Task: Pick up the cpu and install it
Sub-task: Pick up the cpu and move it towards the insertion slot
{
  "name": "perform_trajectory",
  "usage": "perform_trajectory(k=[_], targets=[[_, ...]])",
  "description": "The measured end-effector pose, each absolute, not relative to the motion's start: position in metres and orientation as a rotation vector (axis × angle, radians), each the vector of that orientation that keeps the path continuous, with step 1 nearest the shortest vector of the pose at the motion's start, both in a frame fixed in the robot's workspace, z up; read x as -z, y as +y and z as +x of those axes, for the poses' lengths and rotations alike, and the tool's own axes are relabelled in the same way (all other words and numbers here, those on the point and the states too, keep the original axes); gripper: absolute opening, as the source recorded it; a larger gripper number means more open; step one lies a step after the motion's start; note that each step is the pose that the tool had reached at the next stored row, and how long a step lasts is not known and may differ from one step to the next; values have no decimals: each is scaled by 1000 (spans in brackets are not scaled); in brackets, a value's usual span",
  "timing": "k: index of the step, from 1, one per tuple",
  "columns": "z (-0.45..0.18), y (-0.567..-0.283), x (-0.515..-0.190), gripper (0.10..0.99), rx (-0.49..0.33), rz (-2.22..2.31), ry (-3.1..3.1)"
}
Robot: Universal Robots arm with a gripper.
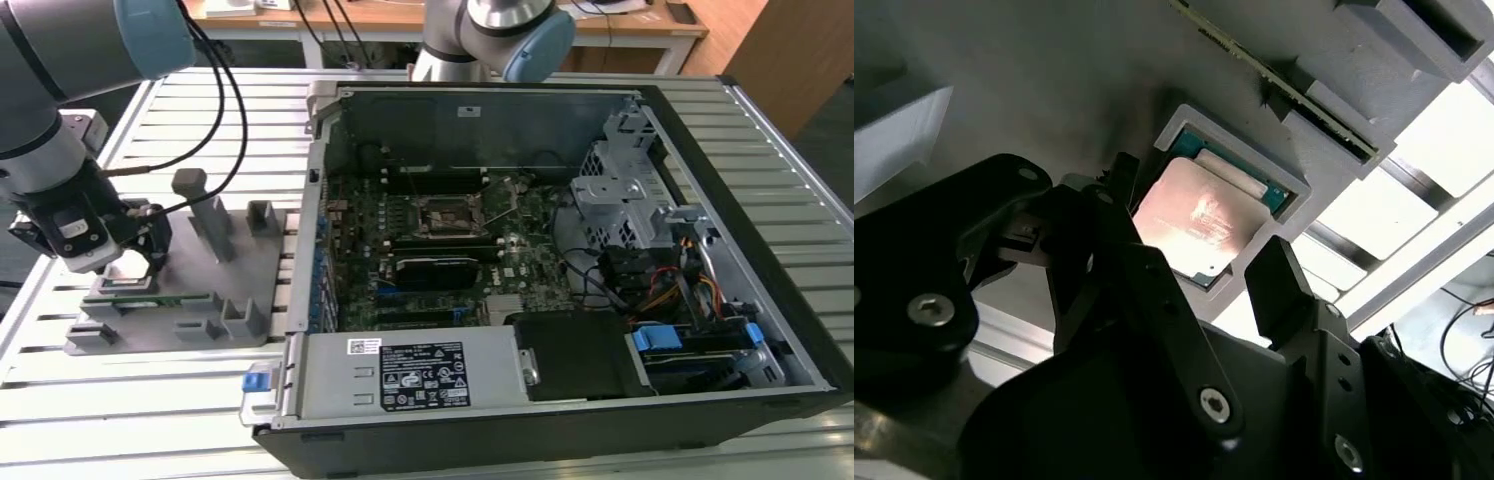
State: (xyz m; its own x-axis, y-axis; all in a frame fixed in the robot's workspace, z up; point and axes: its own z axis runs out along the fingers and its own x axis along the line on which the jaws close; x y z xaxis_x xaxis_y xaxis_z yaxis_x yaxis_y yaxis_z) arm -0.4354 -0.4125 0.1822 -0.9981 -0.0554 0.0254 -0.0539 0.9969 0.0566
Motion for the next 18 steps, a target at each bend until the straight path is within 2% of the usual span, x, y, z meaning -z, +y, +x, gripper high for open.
perform_trajectory(k=[7, 10, 11, 18], targets=[[-435, -412, -182, 706, 58, 85, -3113], [-435, -412, -182, 686, 58, 85, -3113], [-435, -412, -182, 620, 58, 85, -3113], [-435, -411, -183, 620, 58, 85, -3113]])
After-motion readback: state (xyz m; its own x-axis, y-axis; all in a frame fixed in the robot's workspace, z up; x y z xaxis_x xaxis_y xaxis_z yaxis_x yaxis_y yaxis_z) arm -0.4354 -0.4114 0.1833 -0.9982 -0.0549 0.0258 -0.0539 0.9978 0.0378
